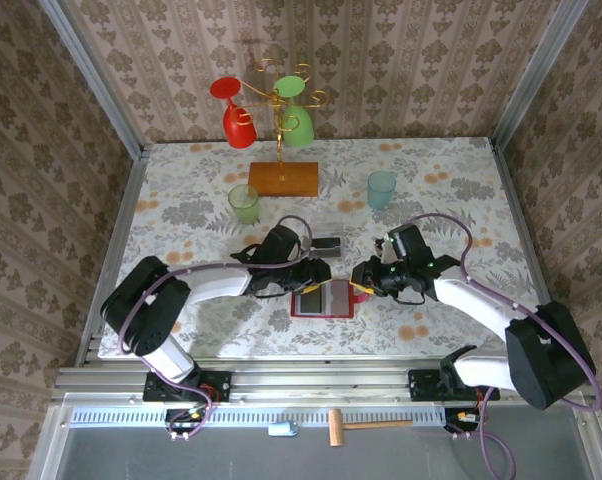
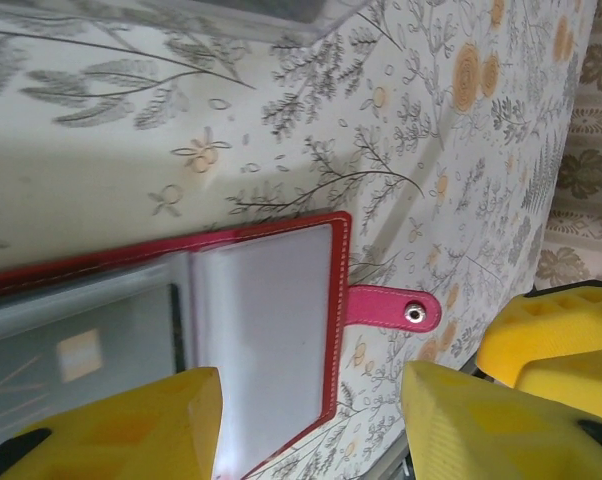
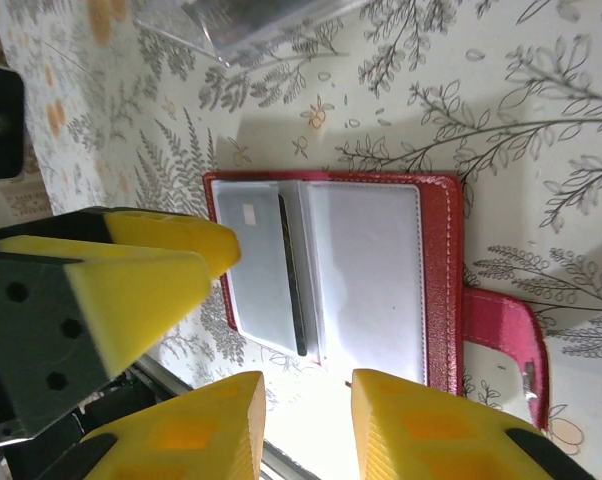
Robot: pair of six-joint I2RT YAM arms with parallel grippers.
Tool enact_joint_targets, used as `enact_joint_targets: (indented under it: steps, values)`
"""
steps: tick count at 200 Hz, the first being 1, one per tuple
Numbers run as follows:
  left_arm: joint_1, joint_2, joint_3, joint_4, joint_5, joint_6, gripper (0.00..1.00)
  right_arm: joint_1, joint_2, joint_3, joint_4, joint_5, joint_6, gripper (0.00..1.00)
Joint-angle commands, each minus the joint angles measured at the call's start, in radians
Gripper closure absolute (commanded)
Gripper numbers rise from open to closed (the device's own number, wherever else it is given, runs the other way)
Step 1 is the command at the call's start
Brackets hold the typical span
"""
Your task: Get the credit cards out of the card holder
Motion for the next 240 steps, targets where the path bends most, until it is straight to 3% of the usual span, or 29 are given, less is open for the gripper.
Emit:
enact_joint_targets:
  steps: [1,63,164,240]
  values:
    - [0.023,-0.056,-0.043,0.012,-0.019,-0.004,0.49,0.033,0.042,0.044,0.028,-0.002,0.024,0.71]
    - [0.059,-0.121,-0.142,0.022,-0.027,-0.011,0.53,0.119,0.186,0.084,0.097,0.002,0.06,0.72]
    - [0.06,-0.065,-0.153,0.082,0.006,-0.031,0.73,0.187,0.333,0.137,0.188,-0.01,0.093,0.76]
    - [0.061,-0.039,-0.169,0.082,-0.006,-0.039,0.75,0.197,0.393,0.166,0.2,-0.016,0.088,0.76]
